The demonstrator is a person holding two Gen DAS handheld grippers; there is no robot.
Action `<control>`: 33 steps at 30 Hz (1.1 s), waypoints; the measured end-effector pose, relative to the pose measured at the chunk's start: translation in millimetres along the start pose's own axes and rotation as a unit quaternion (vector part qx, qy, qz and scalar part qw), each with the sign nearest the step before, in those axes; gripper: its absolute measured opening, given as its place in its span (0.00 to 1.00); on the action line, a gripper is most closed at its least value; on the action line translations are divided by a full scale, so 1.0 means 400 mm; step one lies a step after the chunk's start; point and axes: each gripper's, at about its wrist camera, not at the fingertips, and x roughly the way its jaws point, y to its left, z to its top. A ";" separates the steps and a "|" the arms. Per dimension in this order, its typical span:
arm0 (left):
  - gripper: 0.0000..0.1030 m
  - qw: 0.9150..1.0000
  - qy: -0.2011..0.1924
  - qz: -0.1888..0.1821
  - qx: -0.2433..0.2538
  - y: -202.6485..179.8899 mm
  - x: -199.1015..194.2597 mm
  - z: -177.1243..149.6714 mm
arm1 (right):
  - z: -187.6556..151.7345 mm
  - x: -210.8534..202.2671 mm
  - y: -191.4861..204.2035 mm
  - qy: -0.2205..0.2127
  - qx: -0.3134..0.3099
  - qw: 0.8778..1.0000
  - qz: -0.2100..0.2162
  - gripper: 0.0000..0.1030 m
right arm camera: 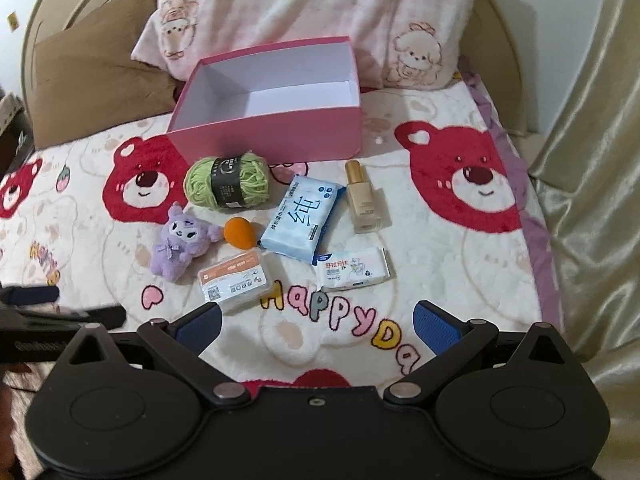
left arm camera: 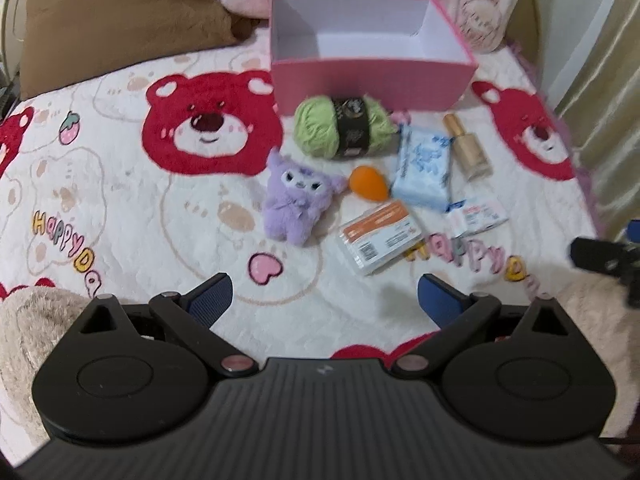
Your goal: Organize objects
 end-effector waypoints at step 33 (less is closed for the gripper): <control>0.97 0.998 -0.003 -0.064 0.008 -0.012 0.147 0.133 | -0.022 0.150 0.047 -0.071 -0.169 0.971 0.150 1.00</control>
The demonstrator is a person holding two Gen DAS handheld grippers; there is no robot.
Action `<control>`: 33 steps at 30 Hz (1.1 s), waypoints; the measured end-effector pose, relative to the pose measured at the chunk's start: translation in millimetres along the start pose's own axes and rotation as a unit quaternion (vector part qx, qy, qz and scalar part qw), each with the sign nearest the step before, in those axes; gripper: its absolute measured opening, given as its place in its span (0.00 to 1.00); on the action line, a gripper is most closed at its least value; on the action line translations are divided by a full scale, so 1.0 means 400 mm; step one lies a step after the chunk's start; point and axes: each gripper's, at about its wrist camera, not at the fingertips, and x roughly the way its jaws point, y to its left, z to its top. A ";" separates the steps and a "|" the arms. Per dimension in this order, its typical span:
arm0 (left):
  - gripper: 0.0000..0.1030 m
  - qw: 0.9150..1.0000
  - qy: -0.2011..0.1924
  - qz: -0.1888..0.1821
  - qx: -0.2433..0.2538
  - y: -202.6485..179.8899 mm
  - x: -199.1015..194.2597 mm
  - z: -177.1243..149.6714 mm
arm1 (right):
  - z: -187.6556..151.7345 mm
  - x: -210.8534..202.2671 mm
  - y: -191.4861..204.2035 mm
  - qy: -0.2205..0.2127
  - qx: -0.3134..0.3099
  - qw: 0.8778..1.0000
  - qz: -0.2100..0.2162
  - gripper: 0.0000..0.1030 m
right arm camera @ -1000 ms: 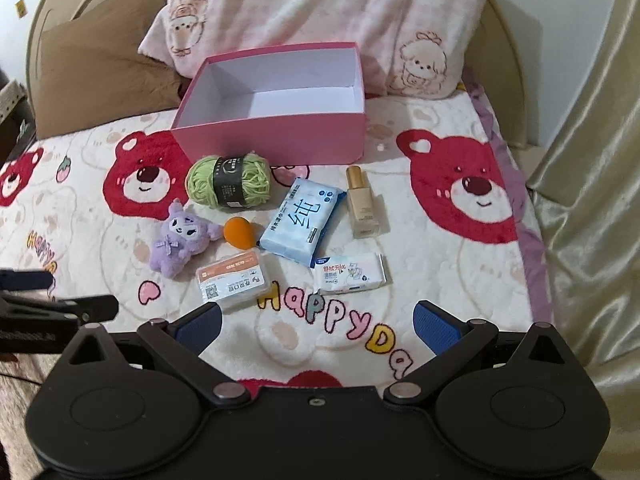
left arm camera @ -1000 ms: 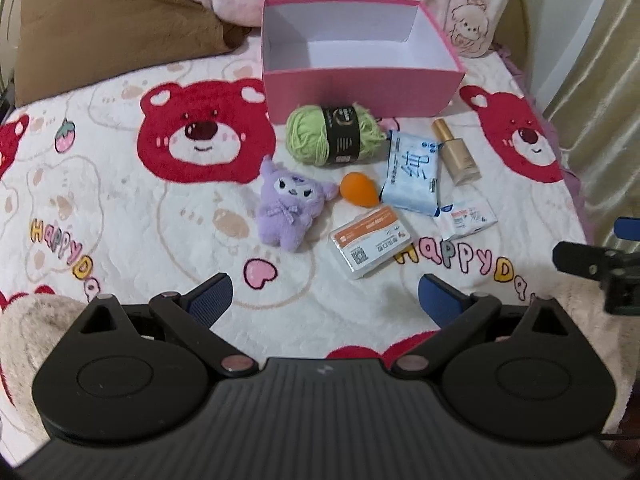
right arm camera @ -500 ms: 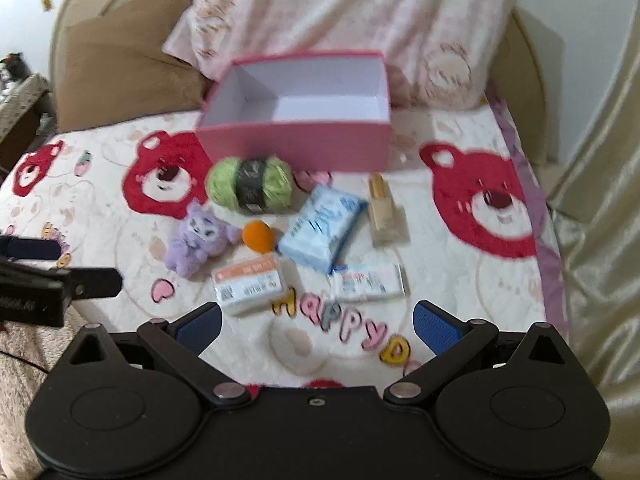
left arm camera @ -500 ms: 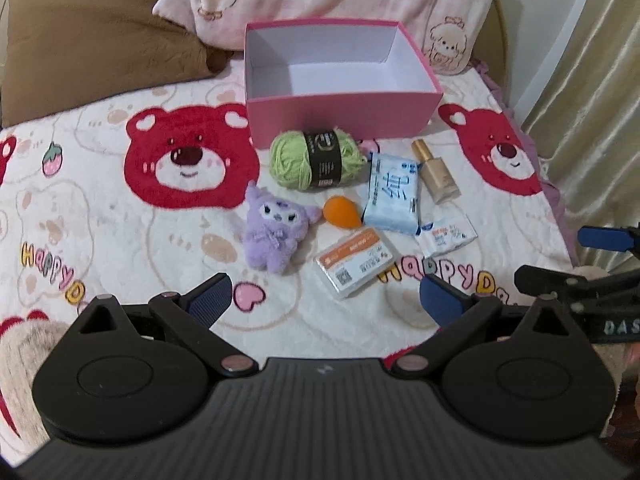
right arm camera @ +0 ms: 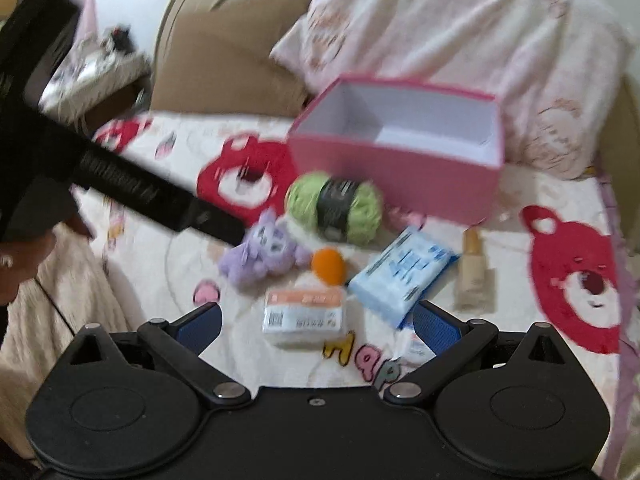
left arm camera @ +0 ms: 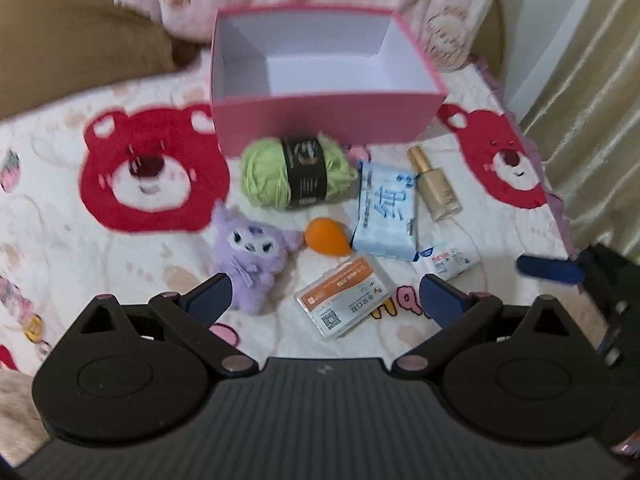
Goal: Organize objects
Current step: 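Move the left gripper onto the white-orange card case and close it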
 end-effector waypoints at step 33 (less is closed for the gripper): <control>0.61 0.992 0.028 -0.044 -0.115 0.049 0.314 -0.108 | -0.081 0.365 0.023 0.089 0.011 0.996 0.011 0.91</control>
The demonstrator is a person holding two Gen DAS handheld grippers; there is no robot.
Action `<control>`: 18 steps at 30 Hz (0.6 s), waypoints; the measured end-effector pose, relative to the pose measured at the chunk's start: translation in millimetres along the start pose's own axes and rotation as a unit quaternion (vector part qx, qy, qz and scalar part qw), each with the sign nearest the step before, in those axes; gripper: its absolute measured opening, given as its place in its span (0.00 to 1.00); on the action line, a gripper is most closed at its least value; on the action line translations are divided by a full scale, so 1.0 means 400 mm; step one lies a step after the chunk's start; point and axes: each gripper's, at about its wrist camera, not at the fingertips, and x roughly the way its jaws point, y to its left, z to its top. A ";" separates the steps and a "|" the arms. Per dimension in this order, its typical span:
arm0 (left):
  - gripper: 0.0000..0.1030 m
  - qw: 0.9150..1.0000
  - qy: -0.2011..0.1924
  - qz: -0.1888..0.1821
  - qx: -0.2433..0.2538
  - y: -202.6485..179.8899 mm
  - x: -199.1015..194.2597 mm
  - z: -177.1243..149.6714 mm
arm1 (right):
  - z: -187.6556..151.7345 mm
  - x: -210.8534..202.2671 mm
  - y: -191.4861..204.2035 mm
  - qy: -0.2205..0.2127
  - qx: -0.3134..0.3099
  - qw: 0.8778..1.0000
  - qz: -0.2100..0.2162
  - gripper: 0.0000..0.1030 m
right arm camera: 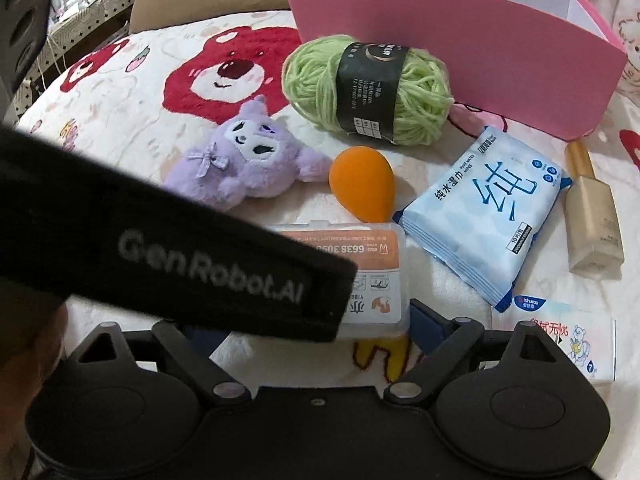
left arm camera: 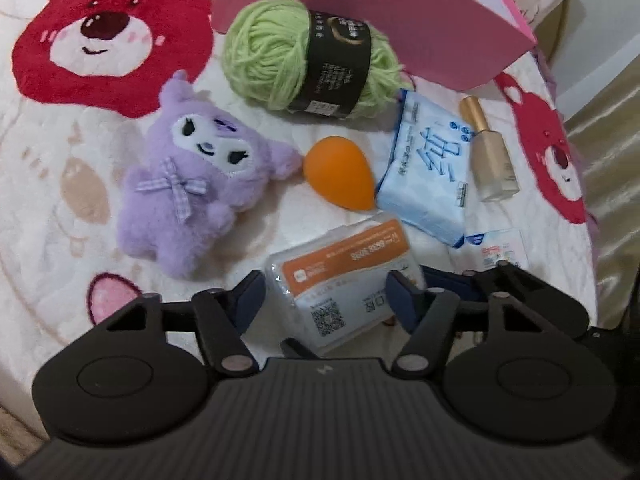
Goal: Organize objects
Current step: 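Lift the card case with the left gripper and carry it over the pink box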
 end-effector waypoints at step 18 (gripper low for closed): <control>0.58 0.987 -0.107 -0.030 0.114 -0.133 -0.291 0.120 | 0.110 -0.277 0.010 -0.130 -0.016 0.991 -0.039 0.91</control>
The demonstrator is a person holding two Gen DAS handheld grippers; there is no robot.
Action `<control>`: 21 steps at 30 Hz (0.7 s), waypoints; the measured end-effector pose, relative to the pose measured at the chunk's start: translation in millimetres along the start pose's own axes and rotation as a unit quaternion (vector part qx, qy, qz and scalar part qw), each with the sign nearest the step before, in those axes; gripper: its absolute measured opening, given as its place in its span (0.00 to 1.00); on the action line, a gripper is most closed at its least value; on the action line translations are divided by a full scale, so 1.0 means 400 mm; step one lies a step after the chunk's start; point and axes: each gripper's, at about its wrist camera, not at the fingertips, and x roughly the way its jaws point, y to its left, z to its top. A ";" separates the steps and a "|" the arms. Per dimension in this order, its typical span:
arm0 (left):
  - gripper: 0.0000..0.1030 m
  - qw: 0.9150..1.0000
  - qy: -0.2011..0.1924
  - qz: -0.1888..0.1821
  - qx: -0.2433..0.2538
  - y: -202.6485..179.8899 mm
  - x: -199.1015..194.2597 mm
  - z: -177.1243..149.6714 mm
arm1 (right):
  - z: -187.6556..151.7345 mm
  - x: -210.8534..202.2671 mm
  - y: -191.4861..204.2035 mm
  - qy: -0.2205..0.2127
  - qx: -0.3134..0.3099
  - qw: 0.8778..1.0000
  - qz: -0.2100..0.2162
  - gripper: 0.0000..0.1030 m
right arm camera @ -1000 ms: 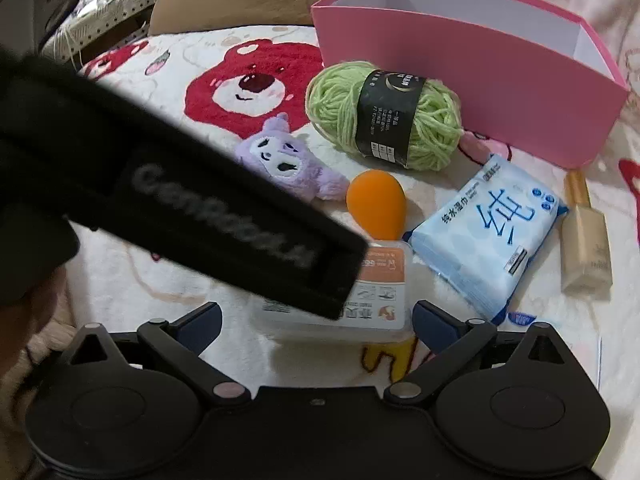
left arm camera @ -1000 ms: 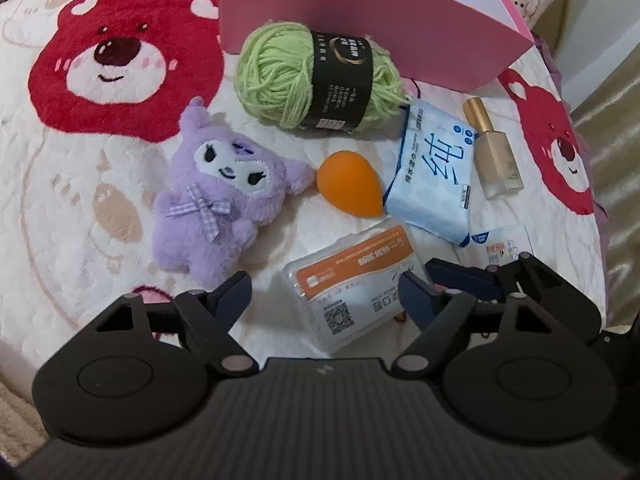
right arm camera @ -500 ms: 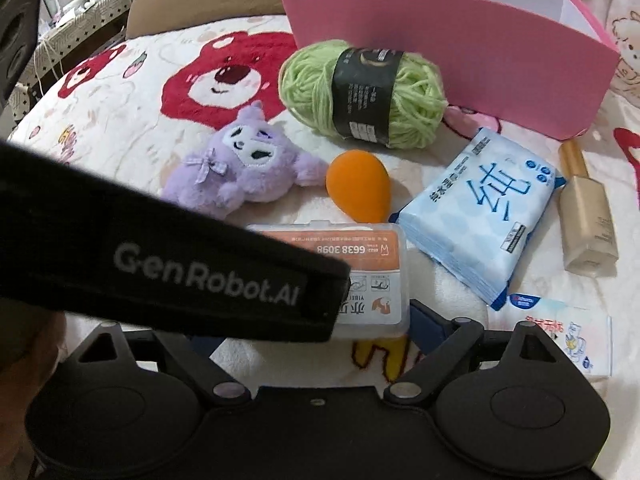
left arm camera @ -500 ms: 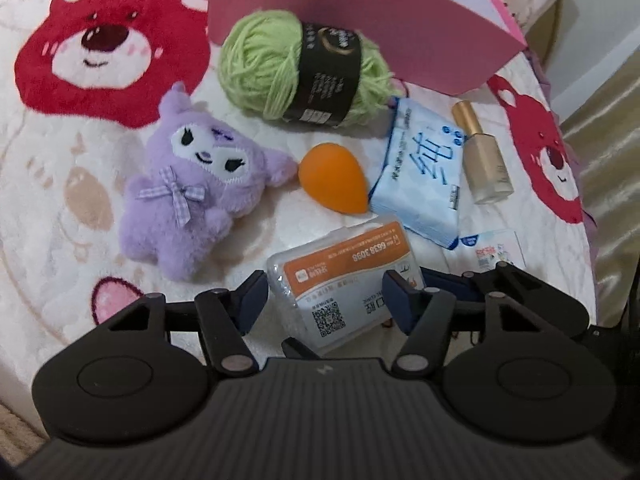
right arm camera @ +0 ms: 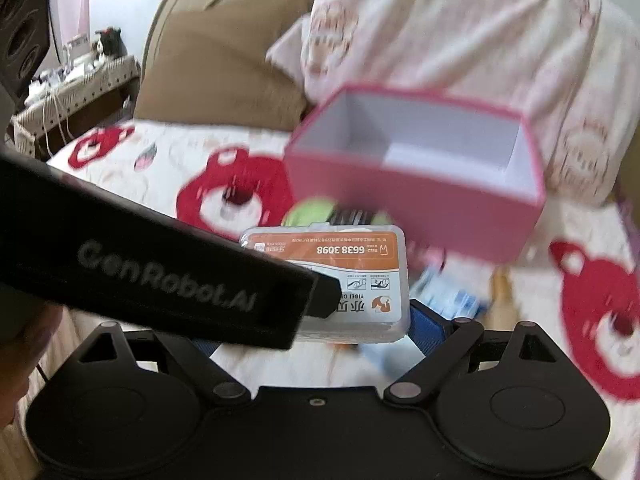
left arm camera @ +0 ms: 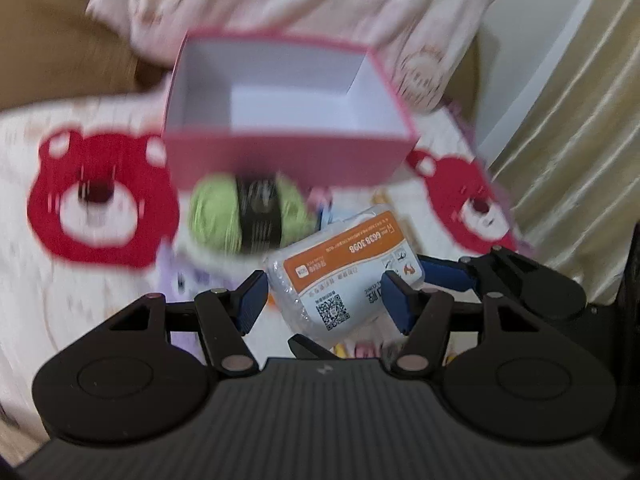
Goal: Organize objects
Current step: 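Lift the card case with the left gripper and carry it over the pink box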
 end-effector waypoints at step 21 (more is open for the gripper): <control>0.62 0.998 0.018 -0.055 -0.012 0.119 0.402 0.500 | 0.377 0.366 -0.336 0.015 0.085 0.995 -0.039 0.91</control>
